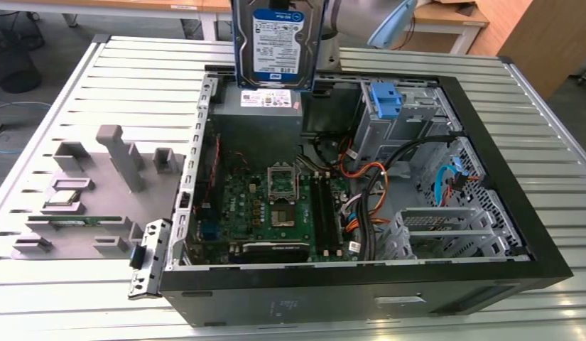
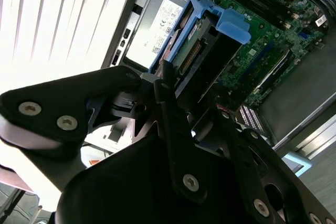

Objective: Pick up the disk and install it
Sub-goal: 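Pick up the disk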

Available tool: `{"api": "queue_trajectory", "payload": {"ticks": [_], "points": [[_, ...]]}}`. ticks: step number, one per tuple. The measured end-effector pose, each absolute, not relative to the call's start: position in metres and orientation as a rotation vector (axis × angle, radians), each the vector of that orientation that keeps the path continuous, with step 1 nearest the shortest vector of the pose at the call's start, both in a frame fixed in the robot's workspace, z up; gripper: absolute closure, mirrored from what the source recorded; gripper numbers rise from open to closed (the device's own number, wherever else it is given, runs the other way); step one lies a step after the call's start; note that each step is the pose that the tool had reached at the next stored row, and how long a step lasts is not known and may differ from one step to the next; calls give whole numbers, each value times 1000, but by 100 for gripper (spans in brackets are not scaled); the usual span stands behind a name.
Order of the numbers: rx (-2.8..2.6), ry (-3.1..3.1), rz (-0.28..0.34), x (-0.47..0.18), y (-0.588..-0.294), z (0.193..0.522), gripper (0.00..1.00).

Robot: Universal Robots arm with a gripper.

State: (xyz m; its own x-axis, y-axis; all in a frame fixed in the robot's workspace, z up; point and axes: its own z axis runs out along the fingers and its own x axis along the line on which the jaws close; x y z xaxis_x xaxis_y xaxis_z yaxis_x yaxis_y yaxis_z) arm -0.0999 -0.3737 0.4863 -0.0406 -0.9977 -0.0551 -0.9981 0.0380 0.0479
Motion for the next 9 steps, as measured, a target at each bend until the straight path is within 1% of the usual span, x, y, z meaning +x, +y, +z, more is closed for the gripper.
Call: {"api": "queue_trajectory", "payload": {"ticks": [9], "points": [[-2171,2259,114,-99,-374,486,65]]}}
